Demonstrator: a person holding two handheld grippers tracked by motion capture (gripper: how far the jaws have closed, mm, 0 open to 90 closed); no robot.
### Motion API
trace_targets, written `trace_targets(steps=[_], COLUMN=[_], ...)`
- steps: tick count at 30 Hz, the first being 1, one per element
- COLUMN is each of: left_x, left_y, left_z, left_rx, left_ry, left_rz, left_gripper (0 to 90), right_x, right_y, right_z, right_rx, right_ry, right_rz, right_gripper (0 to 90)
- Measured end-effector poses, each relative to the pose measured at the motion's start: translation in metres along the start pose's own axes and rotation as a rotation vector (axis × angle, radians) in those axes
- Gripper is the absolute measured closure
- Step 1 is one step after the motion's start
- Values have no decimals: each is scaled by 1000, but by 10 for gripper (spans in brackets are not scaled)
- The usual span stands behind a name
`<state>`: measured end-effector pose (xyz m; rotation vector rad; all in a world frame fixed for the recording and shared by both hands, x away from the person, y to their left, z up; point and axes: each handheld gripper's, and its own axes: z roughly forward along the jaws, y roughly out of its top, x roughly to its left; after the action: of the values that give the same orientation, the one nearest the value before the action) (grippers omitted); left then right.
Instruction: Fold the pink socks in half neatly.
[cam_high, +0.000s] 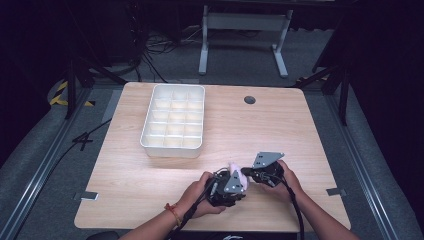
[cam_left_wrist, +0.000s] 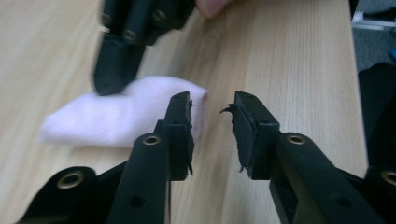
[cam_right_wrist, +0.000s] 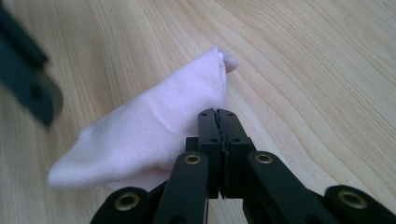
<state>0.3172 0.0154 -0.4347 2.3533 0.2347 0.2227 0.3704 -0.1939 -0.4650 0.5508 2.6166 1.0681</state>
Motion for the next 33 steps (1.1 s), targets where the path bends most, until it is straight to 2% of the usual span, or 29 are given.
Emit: trace_targets(steps=[2, 4, 5, 7, 8, 10, 11, 14, 18, 19, 20, 24, 27, 30, 33], left_x=[8, 15, 15, 15, 13, 12, 8, 3, 1, 1, 0, 1, 2, 2, 2], left_y=[-2, -6, -6, -7, -7, -6, -6, -7, -7, -6, -6, -6, -7, -7, -7], left_z=[-7, -2, -2, 7, 17, 22, 31, 36, 37, 37, 37, 37, 37, 37, 37], left_rx=[-19, -30, -30, -20, -7, -2, 21, 28, 34, 42, 47, 46, 44, 42, 44], left_ry=[33, 38, 38, 25, 26, 28, 38, 44, 44, 50, 60, 51, 44, 43, 46], left_rz=[-27, -64, -64, -46, -42, -25, -9, 6, 9, 34, 39, 36, 33, 20, 24], left_gripper=[685, 717, 736, 744, 757, 767, 774, 775, 774, 775, 775, 777, 777, 778, 778], right_x=[0, 0, 0, 0, 0, 0, 0, 0, 1, 1, 1, 1, 3, 6, 8], right_y=[0, 0, 0, 0, 0, 0, 0, 0, 1, 2, 2, 2, 5, 4, 0], right_z=[0, 0, 0, 0, 0, 0, 0, 0, 0, 0, 0, -3, -15, -15, -7], right_rx=[1, 2, 2, 2, 3, 2, 2, 6, 10, 13, 13, -1, -66, -51, -14], right_ry=[2, 5, 5, 3, 3, 0, 1, 1, -3, -8, -8, -13, 28, 56, 53], right_rz=[1, 1, 1, 3, 1, -2, 0, -7, -10, -16, -16, -8, -7, -25, -37], right_gripper=[896, 896, 896, 896, 896, 896, 896, 896, 896, 896, 896, 893, 893, 894, 895])
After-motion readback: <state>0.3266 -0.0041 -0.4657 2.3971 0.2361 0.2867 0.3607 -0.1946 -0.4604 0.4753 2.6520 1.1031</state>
